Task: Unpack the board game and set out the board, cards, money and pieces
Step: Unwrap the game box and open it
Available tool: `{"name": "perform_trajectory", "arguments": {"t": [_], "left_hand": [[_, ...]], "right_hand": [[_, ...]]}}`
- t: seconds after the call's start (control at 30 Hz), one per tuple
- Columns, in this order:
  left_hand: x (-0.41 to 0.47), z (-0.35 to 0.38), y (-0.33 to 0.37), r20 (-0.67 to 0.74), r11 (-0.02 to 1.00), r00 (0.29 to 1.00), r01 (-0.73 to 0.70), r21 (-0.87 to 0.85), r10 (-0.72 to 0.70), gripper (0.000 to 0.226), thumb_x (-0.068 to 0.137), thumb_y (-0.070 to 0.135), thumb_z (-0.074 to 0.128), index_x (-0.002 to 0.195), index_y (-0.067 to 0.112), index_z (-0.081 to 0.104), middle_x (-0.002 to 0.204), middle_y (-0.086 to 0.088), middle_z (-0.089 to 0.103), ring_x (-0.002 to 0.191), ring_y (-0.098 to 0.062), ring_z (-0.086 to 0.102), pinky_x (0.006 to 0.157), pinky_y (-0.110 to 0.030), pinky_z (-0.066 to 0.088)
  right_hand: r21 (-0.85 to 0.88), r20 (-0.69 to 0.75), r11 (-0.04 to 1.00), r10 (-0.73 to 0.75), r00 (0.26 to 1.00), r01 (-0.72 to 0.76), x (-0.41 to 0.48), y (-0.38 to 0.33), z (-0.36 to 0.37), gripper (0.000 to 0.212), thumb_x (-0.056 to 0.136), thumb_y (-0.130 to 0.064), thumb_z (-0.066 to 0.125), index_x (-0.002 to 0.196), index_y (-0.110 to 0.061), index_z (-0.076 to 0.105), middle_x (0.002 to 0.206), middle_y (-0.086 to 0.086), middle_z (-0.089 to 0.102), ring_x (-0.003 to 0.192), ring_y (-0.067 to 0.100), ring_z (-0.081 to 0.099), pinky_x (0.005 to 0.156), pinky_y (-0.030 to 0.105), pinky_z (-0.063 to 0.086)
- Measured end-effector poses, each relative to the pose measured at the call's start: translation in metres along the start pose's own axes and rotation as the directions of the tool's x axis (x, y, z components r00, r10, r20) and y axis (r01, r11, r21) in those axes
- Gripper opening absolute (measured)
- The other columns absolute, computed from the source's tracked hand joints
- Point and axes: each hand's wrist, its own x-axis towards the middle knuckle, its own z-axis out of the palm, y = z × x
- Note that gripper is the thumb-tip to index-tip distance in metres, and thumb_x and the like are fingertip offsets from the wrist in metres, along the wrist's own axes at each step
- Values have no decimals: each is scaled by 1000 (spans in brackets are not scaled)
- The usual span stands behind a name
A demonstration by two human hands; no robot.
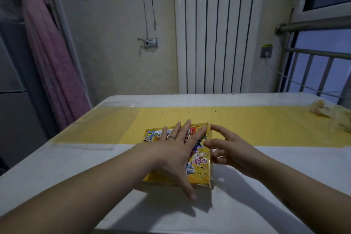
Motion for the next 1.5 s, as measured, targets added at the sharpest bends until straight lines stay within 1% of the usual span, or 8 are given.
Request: {"name": "perform_trajectory", "arguments": {"t": [0.23,0.57,0.83,1.17,1.23,1.37,1.43,1.5], "left_hand": [[-6,-10,-4,-12,1000,1000,-16,22,16,148,51,70,77,120,45,-51,137,2,-53,127,-28,-46,112,-56,-15],[-15,-15,-10,-142,999,989,-44,13,45,142,55,69,75,124,47,-47,155,-1,-22,142,-25,-23,113,-52,-16],[-23,-14,-12,-230,997,971,-76,-11,71,140,56,68,75,124,49,-46,155,-1,-16,143,-20,-20,114,-48,-17],[-41,-22,-25,-402,992,913,-104,-66,68,138,55,67,75,122,52,-45,147,16,-17,140,-13,-14,118,-43,-1],[-42,-21,-27,-419,993,904,-110,-32,86,138,56,67,75,123,50,-45,146,16,-18,138,-7,-17,118,-39,-4],[-40,-15,-28,-425,996,901,-81,21,83,140,55,67,74,125,46,-46,148,10,-18,135,-3,-20,116,-38,-13],[-37,-14,-28,-424,998,904,-59,14,59,140,55,69,74,126,45,-45,151,5,-17,139,-7,-19,114,-38,-18],[-35,-15,-28,-406,1000,913,-28,10,29,141,55,70,73,124,45,-47,152,3,-18,141,-10,-19,113,-38,-20]], "right_hand": [[-56,34,997,-48,998,50,4,-13,5,49,88,-12,63,126,-37,44,69,6,67,64,17,60,59,26,51],[-41,100,999,-31,994,35,5,-19,6,49,92,-15,55,131,-41,40,100,16,69,81,24,64,79,39,54],[-387,29,912,-135,990,136,3,-32,18,74,81,-16,70,143,-26,30,76,7,69,61,17,64,65,31,53],[-130,21,985,-114,993,115,-3,-48,3,53,86,3,57,128,-28,45,92,13,67,76,23,66,70,32,56],[-384,-74,906,-223,972,179,-2,-44,2,62,82,-10,69,132,-33,39,103,4,62,83,19,65,73,31,57],[-895,16,348,-600,800,279,-8,-37,7,36,82,-29,70,115,-31,57,99,-16,47,78,-2,49,67,12,42],[-901,96,294,-580,809,318,-12,-38,14,19,88,-28,63,106,-27,65,86,-20,52,75,-2,51,65,13,41],[-856,63,420,-492,868,300,-13,-39,19,17,90,-30,60,104,-24,67,79,-20,57,73,0,58,63,12,45]]}}
